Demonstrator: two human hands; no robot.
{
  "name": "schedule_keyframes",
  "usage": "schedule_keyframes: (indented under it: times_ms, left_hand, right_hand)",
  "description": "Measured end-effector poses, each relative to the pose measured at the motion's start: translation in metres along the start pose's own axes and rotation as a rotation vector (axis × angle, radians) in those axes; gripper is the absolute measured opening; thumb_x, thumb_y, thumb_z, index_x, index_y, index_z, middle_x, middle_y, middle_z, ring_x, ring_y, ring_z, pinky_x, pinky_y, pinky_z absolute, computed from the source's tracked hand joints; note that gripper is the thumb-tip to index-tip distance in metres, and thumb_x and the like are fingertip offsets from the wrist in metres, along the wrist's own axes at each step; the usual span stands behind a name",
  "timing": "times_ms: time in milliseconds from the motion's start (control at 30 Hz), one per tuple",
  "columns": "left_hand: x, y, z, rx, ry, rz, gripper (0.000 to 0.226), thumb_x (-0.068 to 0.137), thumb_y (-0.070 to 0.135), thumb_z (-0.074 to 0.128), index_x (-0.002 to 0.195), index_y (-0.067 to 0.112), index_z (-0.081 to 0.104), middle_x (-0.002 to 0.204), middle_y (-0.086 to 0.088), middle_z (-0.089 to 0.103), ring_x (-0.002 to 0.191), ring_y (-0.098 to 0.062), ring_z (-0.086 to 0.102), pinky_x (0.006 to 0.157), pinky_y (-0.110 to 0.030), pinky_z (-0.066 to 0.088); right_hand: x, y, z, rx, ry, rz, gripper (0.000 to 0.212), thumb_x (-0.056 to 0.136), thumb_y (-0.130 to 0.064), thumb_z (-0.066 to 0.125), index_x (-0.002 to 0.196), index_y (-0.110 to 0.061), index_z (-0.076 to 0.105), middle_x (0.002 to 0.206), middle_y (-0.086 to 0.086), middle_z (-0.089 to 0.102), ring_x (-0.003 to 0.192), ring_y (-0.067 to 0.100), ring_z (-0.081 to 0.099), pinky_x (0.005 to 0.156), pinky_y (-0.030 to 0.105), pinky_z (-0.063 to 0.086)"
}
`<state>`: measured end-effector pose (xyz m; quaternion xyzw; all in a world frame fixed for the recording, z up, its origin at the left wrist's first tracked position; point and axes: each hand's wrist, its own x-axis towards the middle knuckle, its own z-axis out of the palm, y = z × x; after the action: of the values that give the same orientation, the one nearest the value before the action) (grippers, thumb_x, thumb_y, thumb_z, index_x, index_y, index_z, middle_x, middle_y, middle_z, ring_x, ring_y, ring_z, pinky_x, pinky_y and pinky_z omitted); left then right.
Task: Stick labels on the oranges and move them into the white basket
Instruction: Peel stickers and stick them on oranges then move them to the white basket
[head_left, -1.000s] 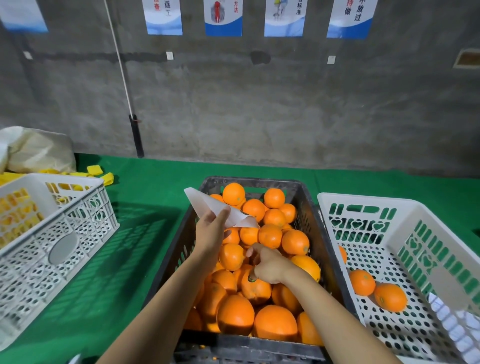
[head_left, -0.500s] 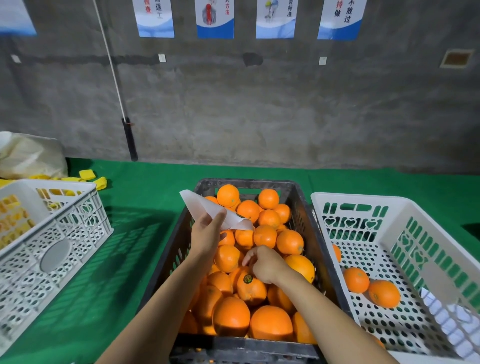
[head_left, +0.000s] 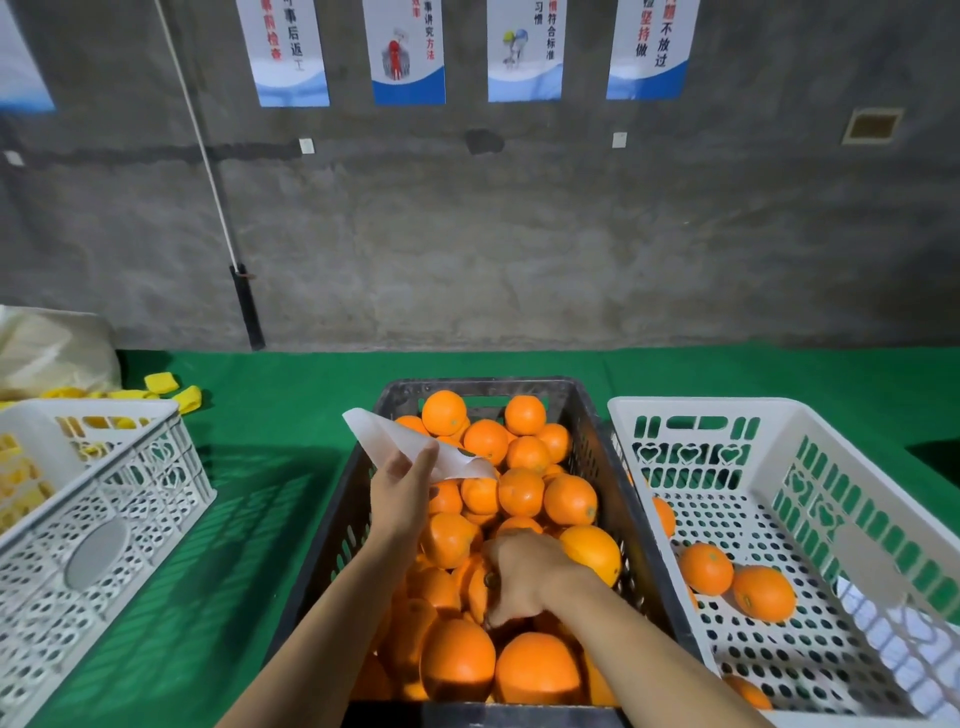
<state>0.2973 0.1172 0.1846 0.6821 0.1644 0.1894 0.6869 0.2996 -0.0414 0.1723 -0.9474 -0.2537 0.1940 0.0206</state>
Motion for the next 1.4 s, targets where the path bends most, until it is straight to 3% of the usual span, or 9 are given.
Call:
schedule_keyframes:
  times_ms: [133, 233, 400, 567, 667, 833, 1067, 1300, 1400]
  left_hand:
    - [0.001, 0.004, -0.004, -0.009, 0.094, 0.031, 0.043, 0.094, 0.042, 0.063, 0.097, -0.001, 0.062, 0.100, -0.025, 0.066, 0.089, -0.029, 0.062, 0.085, -0.051, 0.052]
    - [0.003, 0.003, -0.005, -0.035, 0.151, 0.046, 0.045, 0.094, 0.041, 0.063, 0.095, -0.004, 0.060, 0.095, -0.025, 0.064, 0.084, -0.026, 0.058, 0.080, -0.050, 0.050]
    - [0.006, 0.000, -0.005, -0.056, 0.081, 0.028, 0.031, 0.094, 0.043, 0.063, 0.088, 0.014, 0.055, 0.093, -0.010, 0.056, 0.089, -0.024, 0.054, 0.083, -0.047, 0.047]
    - [0.002, 0.003, -0.002, -0.051, 0.020, 0.015, 0.022, 0.095, 0.041, 0.063, 0.089, 0.020, 0.061, 0.103, -0.015, 0.067, 0.102, -0.031, 0.064, 0.092, -0.052, 0.051]
    - [-0.002, 0.005, -0.002, -0.022, -0.063, 0.007, 0.025, 0.095, 0.040, 0.062, 0.103, 0.017, 0.064, 0.112, -0.013, 0.069, 0.106, -0.030, 0.064, 0.097, -0.054, 0.051]
    - [-0.003, 0.003, 0.002, 0.020, -0.178, 0.023, 0.040, 0.097, 0.037, 0.061, 0.111, -0.001, 0.059, 0.109, -0.024, 0.067, 0.102, -0.036, 0.067, 0.090, -0.058, 0.055]
    - [-0.003, -0.004, 0.004, 0.027, -0.181, -0.033, 0.012, 0.096, 0.017, 0.060, 0.103, 0.019, 0.051, 0.110, -0.014, 0.063, 0.100, -0.027, 0.068, 0.082, -0.048, 0.061]
    - [0.000, -0.007, 0.001, -0.046, -0.199, 0.044, 0.020, 0.088, 0.029, 0.065, 0.104, 0.017, 0.066, 0.101, -0.011, 0.072, 0.093, -0.026, 0.070, 0.073, -0.039, 0.059]
    - [0.000, -0.008, 0.000, -0.116, -0.254, 0.019, 0.013, 0.096, 0.011, 0.060, 0.101, 0.012, 0.071, 0.099, -0.013, 0.075, 0.092, -0.031, 0.071, 0.070, -0.036, 0.058]
  right_hand:
    - [0.000, 0.001, -0.005, 0.410, 0.228, 0.065, 0.057, 0.067, -0.060, 0.080, 0.093, -0.017, 0.053, 0.093, 0.002, 0.054, 0.082, 0.022, 0.054, 0.057, 0.033, 0.036]
    - [0.001, 0.004, -0.013, 0.831, 0.488, 0.160, 0.058, 0.075, -0.061, 0.074, 0.101, -0.015, 0.052, 0.095, 0.001, 0.053, 0.085, 0.022, 0.056, 0.066, 0.038, 0.042]
    - [-0.005, 0.014, -0.037, 2.083, 0.516, 0.139, 0.061, 0.088, -0.068, 0.056, 0.106, -0.010, 0.064, 0.090, 0.010, 0.065, 0.069, 0.019, 0.060, 0.062, 0.031, 0.044]
    - [-0.008, 0.034, -0.033, 2.409, 1.005, 0.304, 0.082, 0.089, -0.080, 0.032, 0.083, -0.003, 0.060, 0.065, 0.013, 0.062, 0.047, 0.018, 0.052, 0.050, 0.027, 0.034]
    - [-0.012, 0.041, -0.031, 2.517, 1.045, 0.353, 0.093, 0.088, -0.084, 0.025, 0.080, 0.001, 0.063, 0.058, 0.013, 0.067, 0.049, 0.021, 0.052, 0.053, 0.028, 0.037]
    - [-0.007, 0.028, -0.029, 2.342, 0.992, 0.249, 0.085, 0.088, -0.082, 0.029, 0.104, -0.007, 0.066, 0.092, 0.018, 0.073, 0.065, 0.023, 0.062, 0.056, 0.030, 0.039]
    - [-0.010, 0.040, -0.039, 2.159, 1.250, 0.215, 0.036, 0.103, -0.052, 0.036, 0.129, -0.030, 0.045, 0.112, 0.006, 0.068, 0.076, 0.022, 0.067, 0.057, 0.032, 0.045]
    - [0.002, 0.010, -0.015, 0.685, 1.130, -0.031, 0.020, 0.095, -0.033, 0.063, 0.110, -0.022, 0.068, 0.103, -0.008, 0.061, 0.100, 0.014, 0.057, 0.086, 0.032, 0.048]
    - [0.007, 0.004, -0.005, 0.396, 1.048, -0.113, 0.033, 0.097, -0.041, 0.059, 0.122, -0.022, 0.067, 0.110, -0.007, 0.061, 0.106, 0.018, 0.053, 0.093, 0.033, 0.046]
